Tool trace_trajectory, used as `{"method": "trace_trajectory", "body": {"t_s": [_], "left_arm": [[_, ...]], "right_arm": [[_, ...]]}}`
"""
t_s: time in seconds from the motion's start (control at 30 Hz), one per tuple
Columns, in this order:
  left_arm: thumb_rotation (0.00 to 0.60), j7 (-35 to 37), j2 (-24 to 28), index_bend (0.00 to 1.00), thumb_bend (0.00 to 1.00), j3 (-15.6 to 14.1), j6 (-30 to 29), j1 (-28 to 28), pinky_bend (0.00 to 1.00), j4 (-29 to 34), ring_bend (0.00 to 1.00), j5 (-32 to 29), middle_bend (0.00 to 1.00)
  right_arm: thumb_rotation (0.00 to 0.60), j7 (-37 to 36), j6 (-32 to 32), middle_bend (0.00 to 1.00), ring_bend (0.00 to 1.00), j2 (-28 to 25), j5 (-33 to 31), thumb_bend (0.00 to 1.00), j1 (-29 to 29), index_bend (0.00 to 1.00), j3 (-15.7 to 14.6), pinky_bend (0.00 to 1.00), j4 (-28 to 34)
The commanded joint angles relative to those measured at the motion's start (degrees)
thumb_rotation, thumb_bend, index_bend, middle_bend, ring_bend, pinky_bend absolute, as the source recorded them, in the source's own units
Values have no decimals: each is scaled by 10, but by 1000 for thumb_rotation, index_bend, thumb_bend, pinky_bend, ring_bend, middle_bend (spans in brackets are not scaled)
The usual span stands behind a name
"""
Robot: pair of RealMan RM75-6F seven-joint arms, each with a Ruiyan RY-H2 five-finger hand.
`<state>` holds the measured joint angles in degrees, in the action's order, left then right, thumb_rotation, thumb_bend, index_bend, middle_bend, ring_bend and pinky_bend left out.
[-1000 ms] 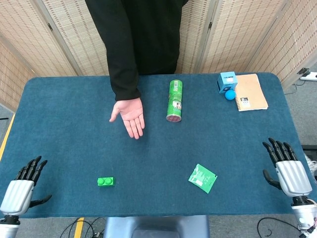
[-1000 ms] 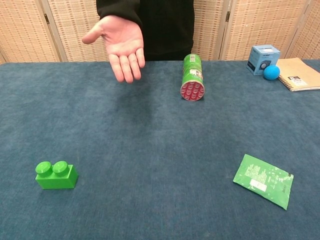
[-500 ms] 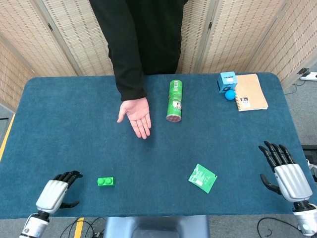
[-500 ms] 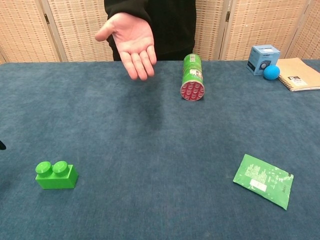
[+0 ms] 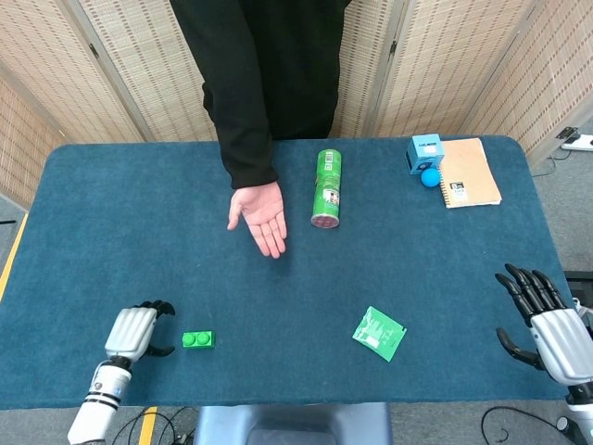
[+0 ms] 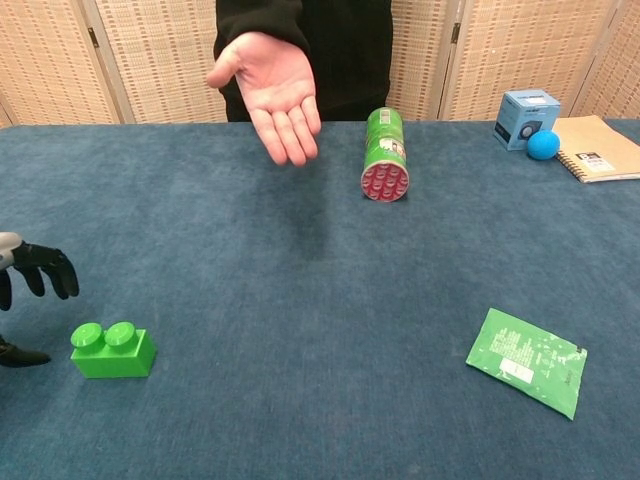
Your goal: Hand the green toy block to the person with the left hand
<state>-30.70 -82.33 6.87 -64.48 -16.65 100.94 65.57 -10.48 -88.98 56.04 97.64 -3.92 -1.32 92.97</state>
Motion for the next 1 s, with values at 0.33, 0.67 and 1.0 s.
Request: {"method": "trace_trajectory", "body": {"t_s": [0.33,0.67,1.0], "left_arm": [[600,-107,-52,399,141,-11,-41,-34,482,45,372,-97,400],[600,-179,-79,389,141,-25,-96,-47,483,92,372,-142,400],[600,-240,-118,391,141,-7,-128,-82,497,84,384,-186,413]], "right_arm": [[600,-36,-41,0,0,-8,29,317,15,0,-10,0,-17],[600,-48,-56,0,0,-9,51,317,19,0,-19,0,-26],[600,-73,-85,0,0,-13,65,317,27,0,-23,0,-43]]}}
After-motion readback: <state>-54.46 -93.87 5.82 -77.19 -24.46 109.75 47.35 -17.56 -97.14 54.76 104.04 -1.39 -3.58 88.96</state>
